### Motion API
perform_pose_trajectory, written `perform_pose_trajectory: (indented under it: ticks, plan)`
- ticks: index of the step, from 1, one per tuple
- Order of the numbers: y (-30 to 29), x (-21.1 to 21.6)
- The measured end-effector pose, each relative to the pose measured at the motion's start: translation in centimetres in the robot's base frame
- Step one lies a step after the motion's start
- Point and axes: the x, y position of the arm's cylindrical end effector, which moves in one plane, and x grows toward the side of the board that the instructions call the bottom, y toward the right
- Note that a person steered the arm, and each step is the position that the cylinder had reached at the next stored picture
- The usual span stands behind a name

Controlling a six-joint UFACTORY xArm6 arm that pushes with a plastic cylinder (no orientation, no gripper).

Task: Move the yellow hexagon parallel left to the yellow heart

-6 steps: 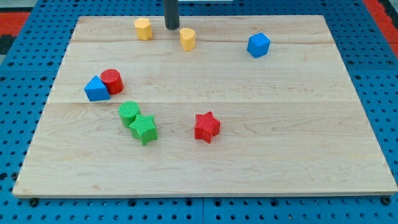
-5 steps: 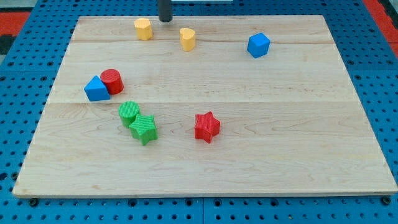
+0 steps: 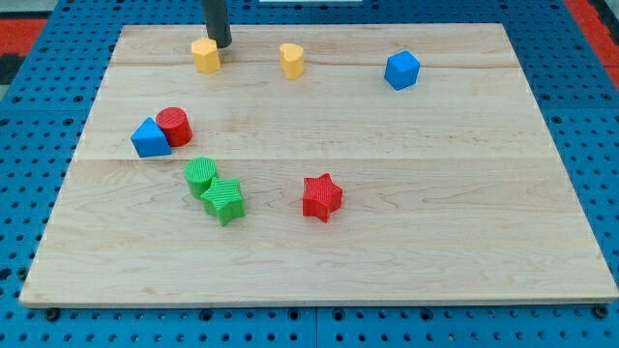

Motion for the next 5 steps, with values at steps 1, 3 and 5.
perform_pose_trajectory:
  ticks: [1, 3, 5]
  plan:
    - [0.5, -1.1]
    - [-1.3, -1.3]
    - [-2.0, -1.4]
